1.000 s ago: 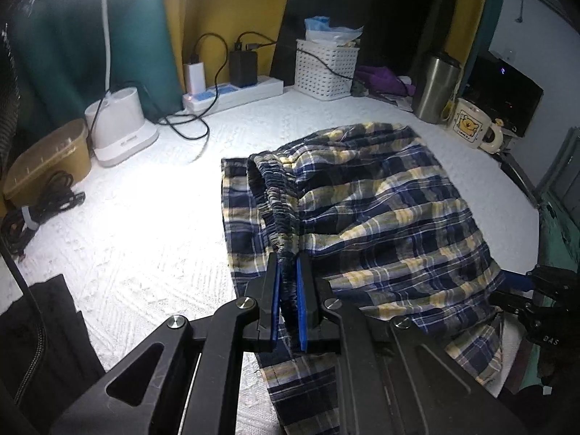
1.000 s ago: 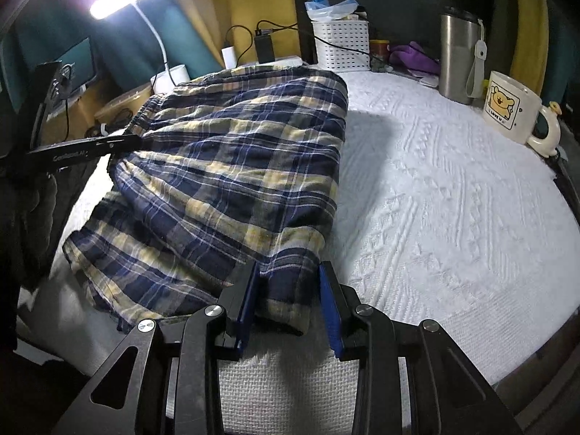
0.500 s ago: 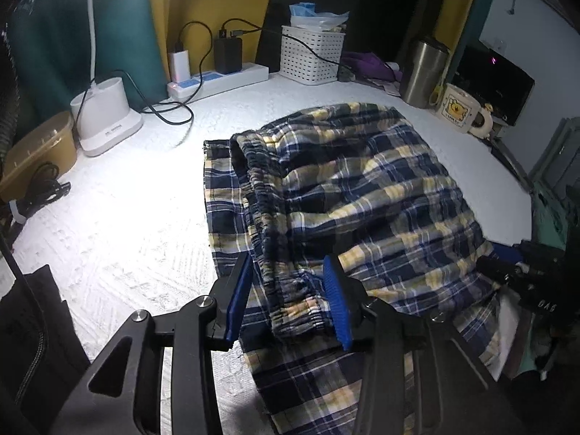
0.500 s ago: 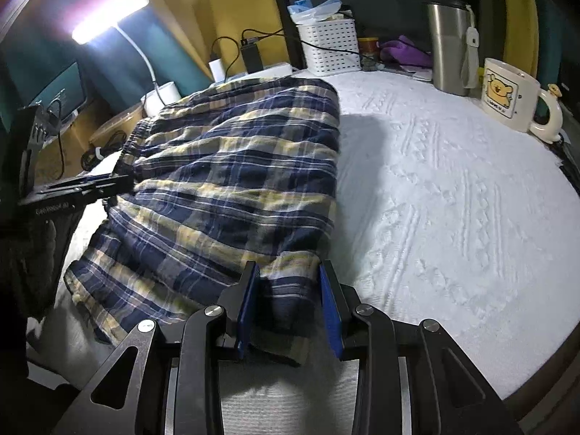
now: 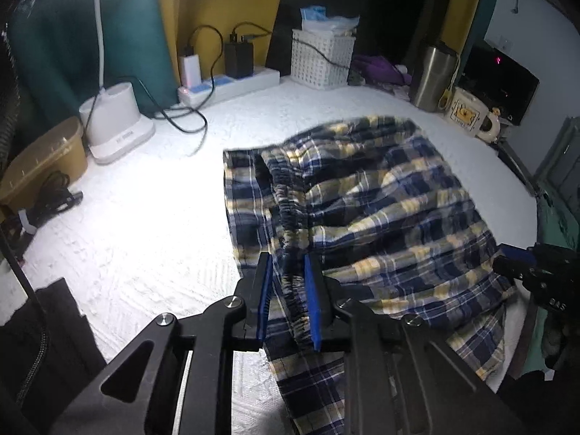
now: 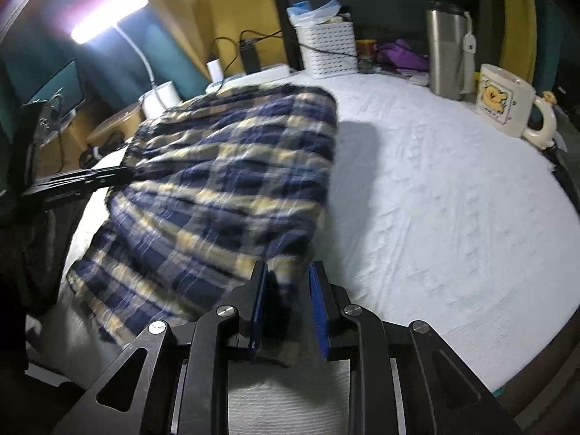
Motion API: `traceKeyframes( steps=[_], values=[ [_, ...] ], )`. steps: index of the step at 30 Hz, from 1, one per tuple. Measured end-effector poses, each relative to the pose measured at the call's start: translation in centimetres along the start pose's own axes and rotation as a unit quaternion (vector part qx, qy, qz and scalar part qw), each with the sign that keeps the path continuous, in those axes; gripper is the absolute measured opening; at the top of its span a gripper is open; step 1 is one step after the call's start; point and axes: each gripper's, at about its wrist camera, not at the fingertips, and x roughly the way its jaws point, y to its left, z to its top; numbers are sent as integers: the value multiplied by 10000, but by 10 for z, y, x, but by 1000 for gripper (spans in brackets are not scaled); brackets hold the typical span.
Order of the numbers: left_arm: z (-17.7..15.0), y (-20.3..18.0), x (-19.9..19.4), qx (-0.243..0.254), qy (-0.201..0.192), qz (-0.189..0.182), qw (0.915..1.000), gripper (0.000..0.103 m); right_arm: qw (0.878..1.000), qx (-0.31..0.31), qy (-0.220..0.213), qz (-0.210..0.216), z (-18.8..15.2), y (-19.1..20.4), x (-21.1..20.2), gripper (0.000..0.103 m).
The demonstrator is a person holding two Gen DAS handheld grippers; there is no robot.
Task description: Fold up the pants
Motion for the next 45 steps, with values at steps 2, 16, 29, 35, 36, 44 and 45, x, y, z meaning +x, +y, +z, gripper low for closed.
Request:
traceKeyframes(
  steps=[2,16,29,35,36,44,45],
  values=[
    [7,2,-9,-9,-144,62,9999,27,10000,15,-11,-77,5,-4,1,64],
    [43,3,7,351,-484,-51,9982,55,9994,-109,-281,-186,65,-26,32,77],
    [63,6,45,583,-316,-30,9978,58,9991,-105,-393,102,123,-43,83,75],
    [65,8,61,630,-169,-137,9978,35,9996,-140,-166,179,135,-43,111,50],
    [65,8,62,636,-171,-128,9977,35,9996,-162,-142,186,135,-42,114,49],
    [68,19,85,597,-62,78,9982,33,9995,-239,50,198,144,-37,135,39],
    [67,19,86,599,-59,100,9981,33,9995,-255,52,156,145,-36,136,39]
  ],
)
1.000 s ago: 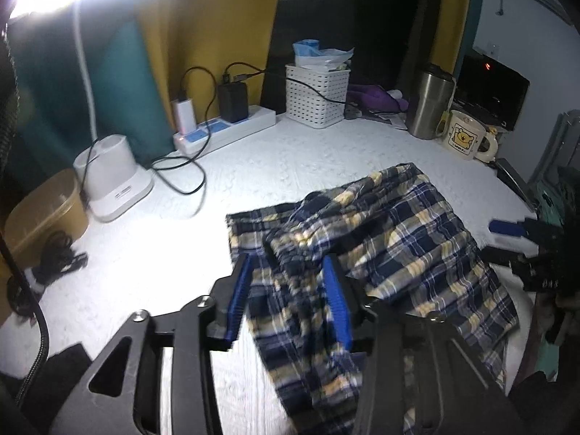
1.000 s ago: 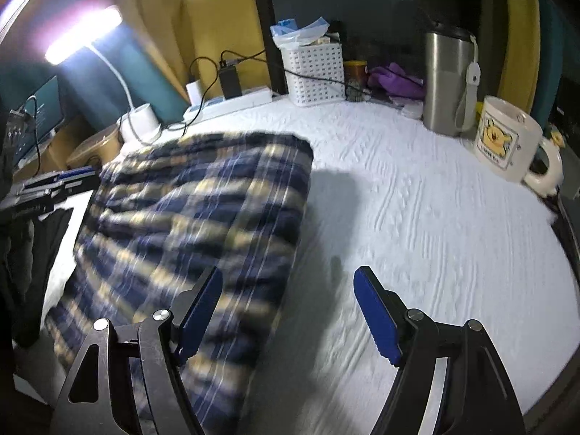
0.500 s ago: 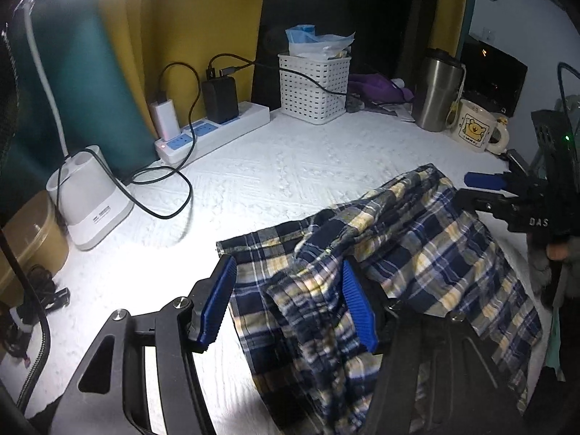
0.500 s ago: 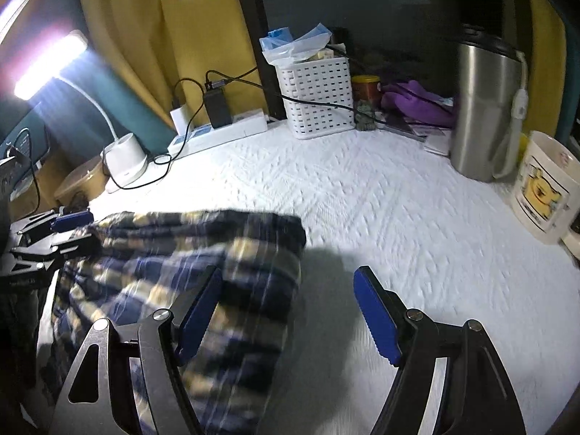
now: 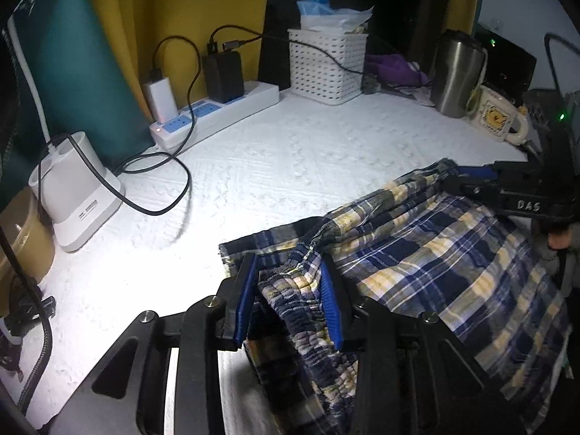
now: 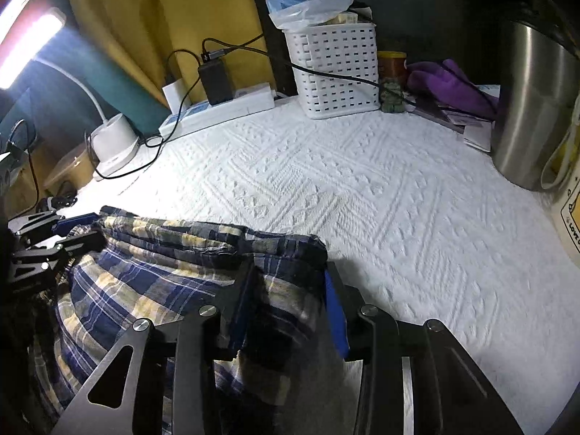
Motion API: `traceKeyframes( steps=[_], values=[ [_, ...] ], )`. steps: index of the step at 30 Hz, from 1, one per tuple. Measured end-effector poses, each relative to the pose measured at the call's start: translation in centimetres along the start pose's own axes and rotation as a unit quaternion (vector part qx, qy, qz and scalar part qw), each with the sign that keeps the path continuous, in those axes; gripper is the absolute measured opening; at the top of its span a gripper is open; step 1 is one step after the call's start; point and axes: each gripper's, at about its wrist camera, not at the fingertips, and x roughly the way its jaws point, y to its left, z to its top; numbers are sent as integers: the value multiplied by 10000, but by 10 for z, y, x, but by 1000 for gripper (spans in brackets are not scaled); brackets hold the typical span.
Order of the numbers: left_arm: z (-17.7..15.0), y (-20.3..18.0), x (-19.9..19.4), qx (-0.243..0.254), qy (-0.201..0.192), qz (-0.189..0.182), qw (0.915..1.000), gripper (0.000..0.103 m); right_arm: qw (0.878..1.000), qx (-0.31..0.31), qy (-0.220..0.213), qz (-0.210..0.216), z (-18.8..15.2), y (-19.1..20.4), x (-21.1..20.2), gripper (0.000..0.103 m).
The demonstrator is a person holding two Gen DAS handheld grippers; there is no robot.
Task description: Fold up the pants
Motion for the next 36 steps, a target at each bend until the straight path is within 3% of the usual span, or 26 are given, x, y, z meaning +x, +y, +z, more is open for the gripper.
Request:
traceKeyframes(
  steps=[4,11,18,23,30,36],
  values=[
    [0,5,4,-79,14,21,10000,34,10000,11,20,-89,4,2,3,39],
    [1,11,-3,-295,-21,30,9996,37,9984,113,-118,-540,4,0,-5,54],
    [5,14,-29,-528,-30,-231,9983,38,9960,368,-210,-787,-1,-6,-27,55],
    [3,23,-61,-900,-311,-259,9951,58,9964,455,-300,-657,-9,-3,-51,57],
    [-21,11,-59,-964,-8,-471,9942,58,9988,296,-81,-385,-26,16,-54,57],
    [-36,10,-36,-943,361,-311,9944,59,9983,164,117,-547,-40,19,-39,57]
  ],
)
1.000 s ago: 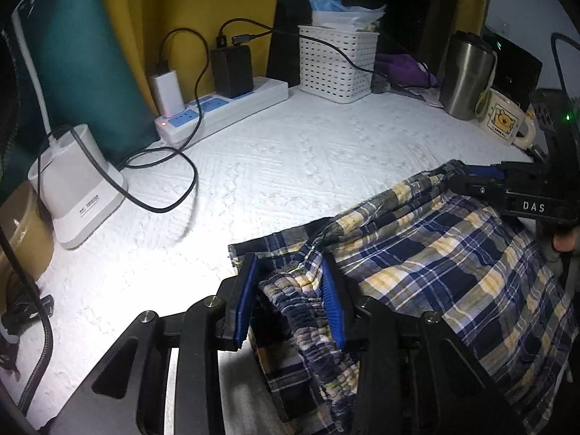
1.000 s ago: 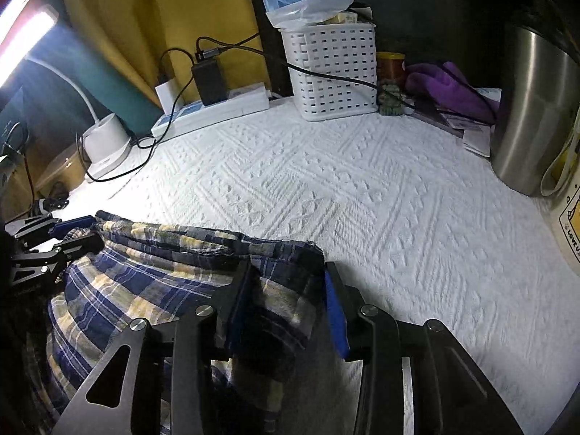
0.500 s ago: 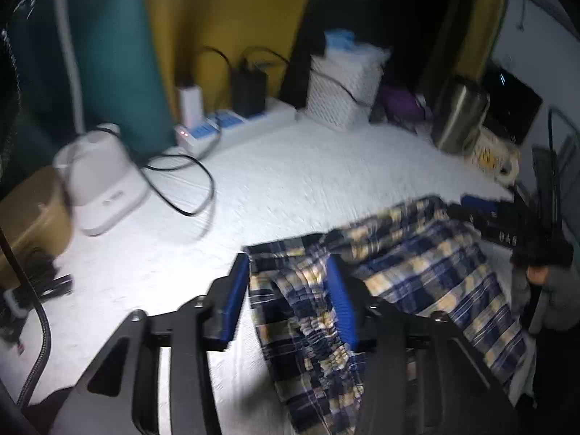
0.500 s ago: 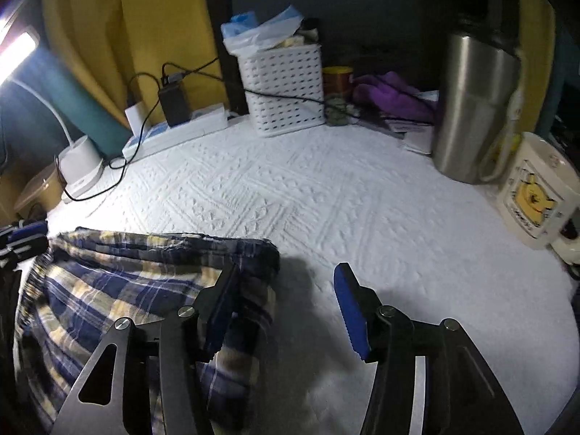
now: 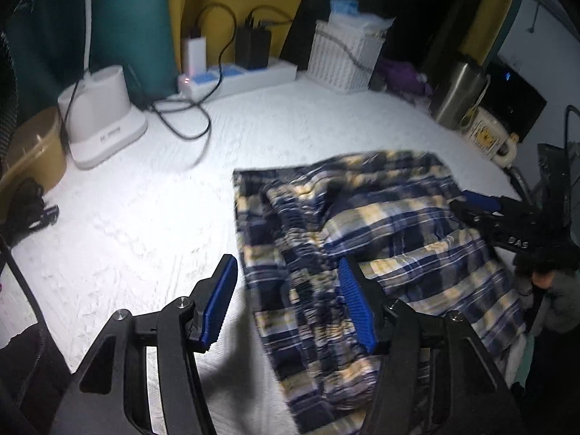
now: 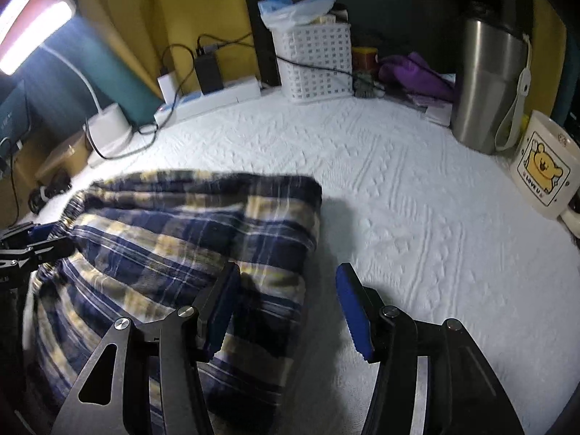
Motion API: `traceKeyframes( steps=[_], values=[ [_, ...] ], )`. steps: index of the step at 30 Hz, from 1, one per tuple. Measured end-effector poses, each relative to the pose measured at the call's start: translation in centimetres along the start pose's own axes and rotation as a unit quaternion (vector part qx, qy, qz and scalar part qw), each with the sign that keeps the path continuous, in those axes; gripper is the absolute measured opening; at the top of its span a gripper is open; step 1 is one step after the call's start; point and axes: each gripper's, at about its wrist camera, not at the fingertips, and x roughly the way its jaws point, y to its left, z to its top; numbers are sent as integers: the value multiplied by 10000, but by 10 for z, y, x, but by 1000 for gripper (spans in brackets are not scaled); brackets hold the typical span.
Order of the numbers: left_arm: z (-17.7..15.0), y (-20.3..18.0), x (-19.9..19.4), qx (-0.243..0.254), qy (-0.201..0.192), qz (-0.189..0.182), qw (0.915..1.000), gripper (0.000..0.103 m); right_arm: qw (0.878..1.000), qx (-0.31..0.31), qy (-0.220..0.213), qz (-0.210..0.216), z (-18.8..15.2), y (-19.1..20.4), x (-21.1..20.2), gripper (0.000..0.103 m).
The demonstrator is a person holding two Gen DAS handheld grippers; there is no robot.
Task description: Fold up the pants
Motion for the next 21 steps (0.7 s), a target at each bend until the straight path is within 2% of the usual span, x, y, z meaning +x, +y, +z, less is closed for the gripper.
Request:
traceKeyframes(
  steps=[7,13,21],
  values=[
    [-3,10,9,-12,26,72,10000,63,9997,-31,-31,-237,-3,-10,-2,57],
    [0,9,-1,-115,-33,7,9999,63,9994,94,-76,-328,-4,-17,-14,58],
    [-3,-2,-24,-177,-255,-200,9993,63,9998,166,-139,-8,-9,-10,-37,60]
  ],
)
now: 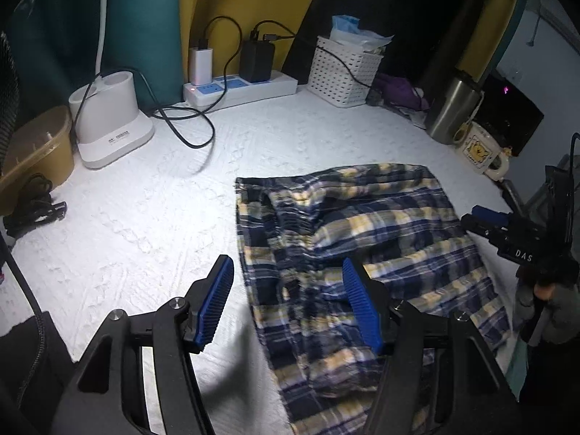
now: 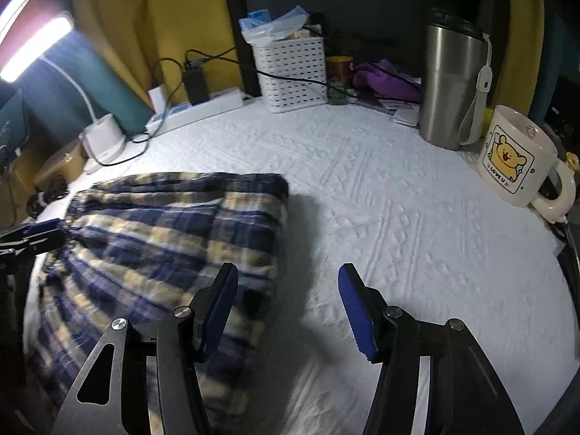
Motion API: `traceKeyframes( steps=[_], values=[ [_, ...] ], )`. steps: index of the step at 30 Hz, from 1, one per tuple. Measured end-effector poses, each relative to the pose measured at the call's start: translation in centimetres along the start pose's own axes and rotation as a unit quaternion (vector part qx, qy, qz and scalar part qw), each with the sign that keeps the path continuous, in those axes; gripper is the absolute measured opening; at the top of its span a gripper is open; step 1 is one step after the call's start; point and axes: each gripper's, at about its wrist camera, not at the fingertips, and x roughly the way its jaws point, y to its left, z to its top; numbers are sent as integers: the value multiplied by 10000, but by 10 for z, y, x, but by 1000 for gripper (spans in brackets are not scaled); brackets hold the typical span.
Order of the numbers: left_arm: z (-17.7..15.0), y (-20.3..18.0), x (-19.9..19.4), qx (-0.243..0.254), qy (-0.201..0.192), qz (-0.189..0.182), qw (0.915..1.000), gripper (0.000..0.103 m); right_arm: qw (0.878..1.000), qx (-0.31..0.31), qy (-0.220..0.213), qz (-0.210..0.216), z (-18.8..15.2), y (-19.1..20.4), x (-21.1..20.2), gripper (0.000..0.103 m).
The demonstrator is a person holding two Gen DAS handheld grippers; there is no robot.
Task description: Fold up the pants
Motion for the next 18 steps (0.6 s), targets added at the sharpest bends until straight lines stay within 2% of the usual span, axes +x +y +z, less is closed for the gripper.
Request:
traceKeyframes(
  steps=[4,9,13,18],
  values=[
    [-6,-4,7,46,162,14,9999,63,9997,-123,153,133,-9,12,2,60],
    [-14,-1,20,85,398,174,9990,66,9992,-295,263,29,-24,16,8,60],
    [-16,2,19,154,352,260,9989,72,9983,-487,252,-180,-29,15,4,60],
    [-18,2,16,185,321,345,9987,72,9982,-448,222,-332,-37,9,-4,60]
  ],
)
